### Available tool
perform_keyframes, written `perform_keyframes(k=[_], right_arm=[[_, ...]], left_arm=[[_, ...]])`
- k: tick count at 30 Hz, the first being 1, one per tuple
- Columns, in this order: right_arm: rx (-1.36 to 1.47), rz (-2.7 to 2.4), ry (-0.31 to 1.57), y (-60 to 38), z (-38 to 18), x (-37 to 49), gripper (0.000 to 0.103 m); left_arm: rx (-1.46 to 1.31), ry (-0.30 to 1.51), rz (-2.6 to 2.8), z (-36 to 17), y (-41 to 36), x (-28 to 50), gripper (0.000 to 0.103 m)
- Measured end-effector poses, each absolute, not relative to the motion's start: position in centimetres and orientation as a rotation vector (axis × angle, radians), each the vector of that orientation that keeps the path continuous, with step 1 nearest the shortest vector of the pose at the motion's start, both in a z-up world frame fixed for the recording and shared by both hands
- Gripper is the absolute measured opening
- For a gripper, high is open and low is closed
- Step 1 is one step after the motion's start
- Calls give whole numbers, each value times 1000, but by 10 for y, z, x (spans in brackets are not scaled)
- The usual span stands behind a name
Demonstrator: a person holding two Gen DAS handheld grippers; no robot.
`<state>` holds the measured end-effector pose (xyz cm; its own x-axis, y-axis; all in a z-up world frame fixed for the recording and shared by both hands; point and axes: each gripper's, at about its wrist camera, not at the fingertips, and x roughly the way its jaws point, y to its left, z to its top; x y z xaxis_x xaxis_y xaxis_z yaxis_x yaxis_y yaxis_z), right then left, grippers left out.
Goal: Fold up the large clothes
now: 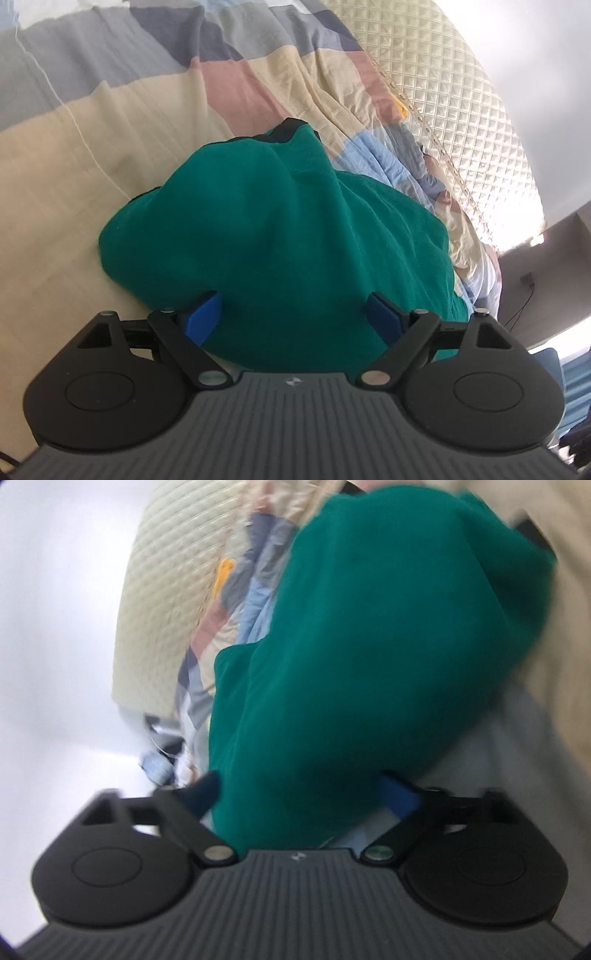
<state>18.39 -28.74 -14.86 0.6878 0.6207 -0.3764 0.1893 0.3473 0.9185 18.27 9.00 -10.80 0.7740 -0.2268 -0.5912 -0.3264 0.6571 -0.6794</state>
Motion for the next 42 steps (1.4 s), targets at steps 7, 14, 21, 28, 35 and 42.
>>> perform_keyframes(k=[7, 14, 21, 28, 35, 42], right_arm=[[1401, 305, 785, -291, -174, 189, 101], [1464, 238, 775, -287, -185, 190, 101], [1449, 248, 763, -281, -185, 199, 101], [1341, 265, 753, -284, -171, 201, 67], [1205, 298, 702, -281, -143, 184, 42], [1074, 326, 650, -299, -115, 145, 27]], left_arm=[[-1089, 724, 86, -117, 106, 172, 91], [-1399, 814, 99, -157, 121, 176, 92], [-1434, 731, 128, -172, 121, 195, 91], [-1366, 667, 179, -173, 126, 206, 47], [-1266, 611, 145, -146, 127, 188, 20], [-1183, 602, 83, -114, 121, 141, 18]])
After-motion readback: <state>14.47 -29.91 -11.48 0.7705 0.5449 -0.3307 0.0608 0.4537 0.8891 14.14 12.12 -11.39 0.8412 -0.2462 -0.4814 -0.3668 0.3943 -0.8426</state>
